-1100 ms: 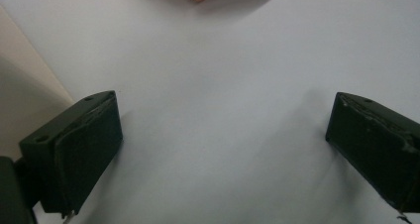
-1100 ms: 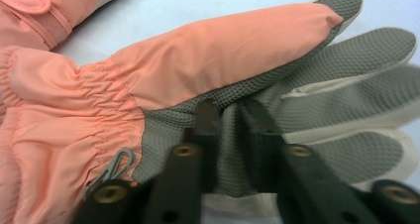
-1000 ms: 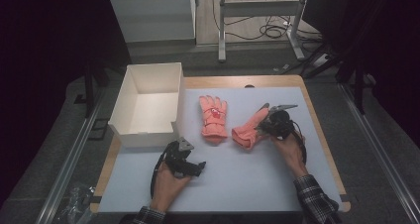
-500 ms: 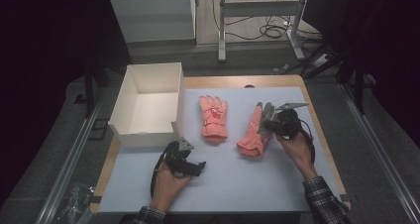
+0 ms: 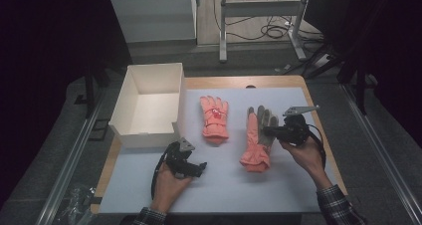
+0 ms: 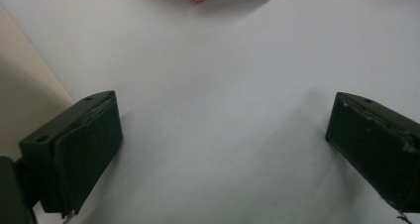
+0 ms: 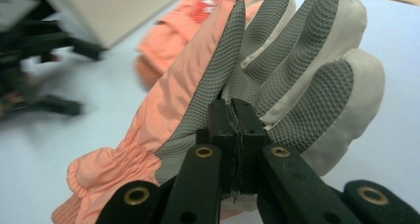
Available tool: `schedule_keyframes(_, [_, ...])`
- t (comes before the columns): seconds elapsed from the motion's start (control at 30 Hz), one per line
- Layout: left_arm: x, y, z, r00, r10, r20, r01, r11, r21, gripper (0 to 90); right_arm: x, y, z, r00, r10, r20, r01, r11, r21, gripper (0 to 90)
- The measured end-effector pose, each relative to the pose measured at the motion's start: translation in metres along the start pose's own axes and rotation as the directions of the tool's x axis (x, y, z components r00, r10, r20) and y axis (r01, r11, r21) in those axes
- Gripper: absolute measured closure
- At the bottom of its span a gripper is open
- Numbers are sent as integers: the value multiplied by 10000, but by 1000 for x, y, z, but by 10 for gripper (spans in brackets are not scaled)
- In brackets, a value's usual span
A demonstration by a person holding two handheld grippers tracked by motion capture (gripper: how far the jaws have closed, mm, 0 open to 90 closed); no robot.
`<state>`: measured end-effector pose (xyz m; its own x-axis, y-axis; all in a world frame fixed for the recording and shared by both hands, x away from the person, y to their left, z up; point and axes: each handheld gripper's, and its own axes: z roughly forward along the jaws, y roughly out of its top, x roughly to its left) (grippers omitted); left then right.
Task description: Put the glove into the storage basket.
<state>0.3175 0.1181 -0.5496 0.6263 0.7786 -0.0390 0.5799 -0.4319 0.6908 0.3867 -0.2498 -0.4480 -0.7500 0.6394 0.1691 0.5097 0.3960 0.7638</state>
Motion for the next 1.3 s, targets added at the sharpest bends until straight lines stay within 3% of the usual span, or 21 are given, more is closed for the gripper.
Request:
schedule_keyframes(0.13, [0, 0, 0, 10000, 4, 3, -4, 10000, -18, 11, 11, -3, -1, 9961, -215, -856, 229, 9996, 158, 883])
schedule_keyframes(0.3, [0, 0, 0, 10000, 59, 16, -59, 10000, 53, 11, 25, -15, 10, 9840, -313, -1754, 428, 9972, 621, 883])
schedule_keyframes(0.43, [0, 0, 0, 10000, 65, 7, -65, 10000, 58, 11, 30, -24, 23, 9793, -374, -1989, 551, 9949, 842, 883])
schedule_keyframes(0.7, [0, 0, 0, 10000, 61, 4, -61, 10000, 53, 11, 24, -35, 46, 9800, -418, -1944, 674, 9896, 1269, 876])
schedule_keyframes(0.83, [0, 0, 0, 10000, 66, 5, -66, 10000, 53, 11, 17, -34, 47, 9814, -376, -1885, 612, 9908, 1208, 813])
schedule_keyframes(1.07, [0, 0, 0, 10000, 68, 9, -68, 10000, 55, 11, 13, -19, 40, 9887, -498, -1417, 628, 9941, 888, 727])
schedule_keyframes(1.3, [0, 0, 0, 10000, 48, 4, -48, 10000, 34, 11, 8, 6, 48, 9924, -688, -1023, 737, 9962, 454, 652])
